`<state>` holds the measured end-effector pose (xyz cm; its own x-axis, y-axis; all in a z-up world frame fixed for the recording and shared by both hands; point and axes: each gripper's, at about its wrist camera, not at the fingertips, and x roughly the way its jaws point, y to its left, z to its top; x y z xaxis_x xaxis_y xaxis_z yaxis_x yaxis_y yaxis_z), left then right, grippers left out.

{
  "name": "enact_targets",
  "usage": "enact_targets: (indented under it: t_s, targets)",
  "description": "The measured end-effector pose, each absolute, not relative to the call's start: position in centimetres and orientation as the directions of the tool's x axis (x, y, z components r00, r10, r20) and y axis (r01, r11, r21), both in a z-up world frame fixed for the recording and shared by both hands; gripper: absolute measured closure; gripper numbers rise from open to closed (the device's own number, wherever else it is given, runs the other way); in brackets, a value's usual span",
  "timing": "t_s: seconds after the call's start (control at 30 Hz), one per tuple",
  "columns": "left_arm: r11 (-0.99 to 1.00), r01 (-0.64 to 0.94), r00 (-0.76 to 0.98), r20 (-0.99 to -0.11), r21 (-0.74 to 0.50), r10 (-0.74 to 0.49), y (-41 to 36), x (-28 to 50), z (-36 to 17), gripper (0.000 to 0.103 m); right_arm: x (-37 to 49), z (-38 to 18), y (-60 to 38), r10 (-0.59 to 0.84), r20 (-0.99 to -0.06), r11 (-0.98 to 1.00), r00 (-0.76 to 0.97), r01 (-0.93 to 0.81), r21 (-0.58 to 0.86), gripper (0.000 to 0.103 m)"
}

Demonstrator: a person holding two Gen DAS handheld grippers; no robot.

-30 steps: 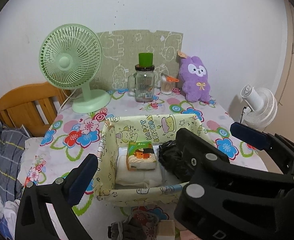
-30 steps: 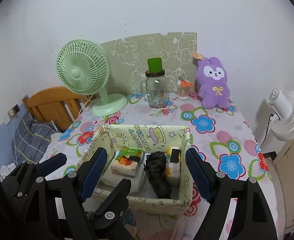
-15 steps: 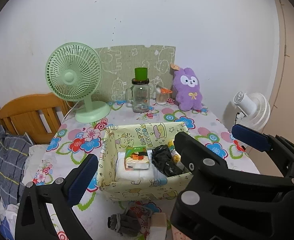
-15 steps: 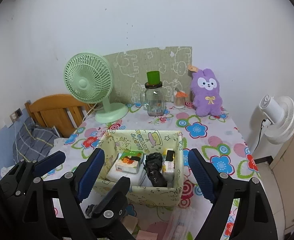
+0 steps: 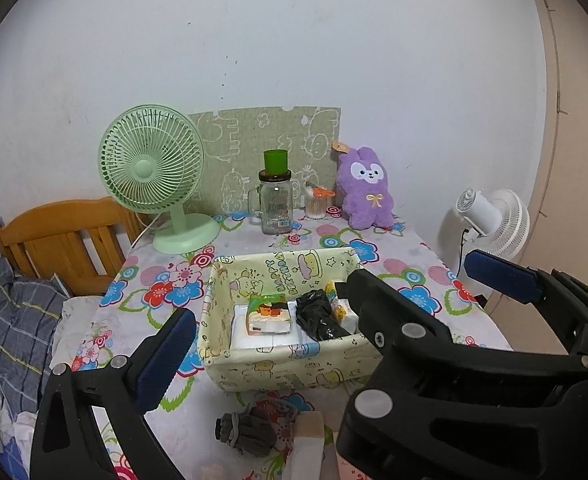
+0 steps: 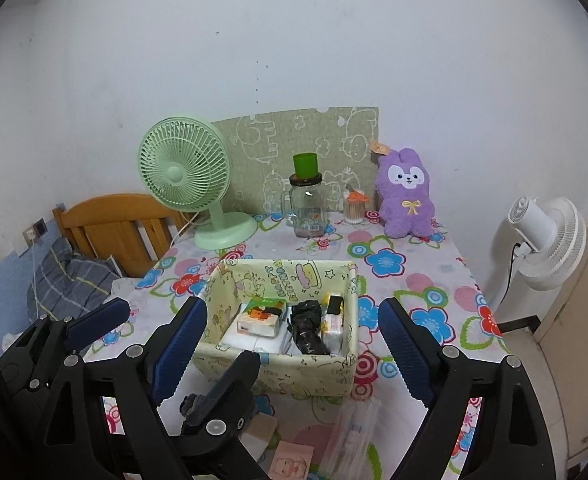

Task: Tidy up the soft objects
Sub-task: 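Withdraw both open tools from the box back toward the remaining pile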

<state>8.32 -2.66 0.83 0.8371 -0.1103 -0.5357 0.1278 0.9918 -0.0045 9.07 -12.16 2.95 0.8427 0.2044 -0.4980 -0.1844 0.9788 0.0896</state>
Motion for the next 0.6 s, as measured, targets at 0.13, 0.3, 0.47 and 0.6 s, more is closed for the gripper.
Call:
enact_targets:
  t_s: [0.13,0.3,0.47,0.6]
  targets:
    - [0.991,0.134,0.836,-0.536,-0.01,-0.118,-2.7,7.5,0.6,0.0,8.2,2.8,-12.2,0.195,-0.497,0.981,0.846,-0.178,0.082,0.012]
    - [0.99,0.142,0.835,-0.537,-0.003,-0.121,-2.9,6.5,0.0,0.0,7.2,2.1,-12.3,0.189,-0.505,0.982,0.842,-0.173,0.078,0.012]
    - [0.991,0.135,0.839,-0.532,0.002,-0.113,-3.0,5.5,-0.7,0.0,6.3,1.3,-12.3,0.191,-0.515,0.981,0.835,-0.176,0.079,0.012]
    - [0.991,0.134,0.844,-0.525,0.006,-0.111,-2.9,4.6,-1.2,0.0,5.5,0.7,-12.2,0.177,-0.508,0.984,0.843,-0.16,0.077,0.006]
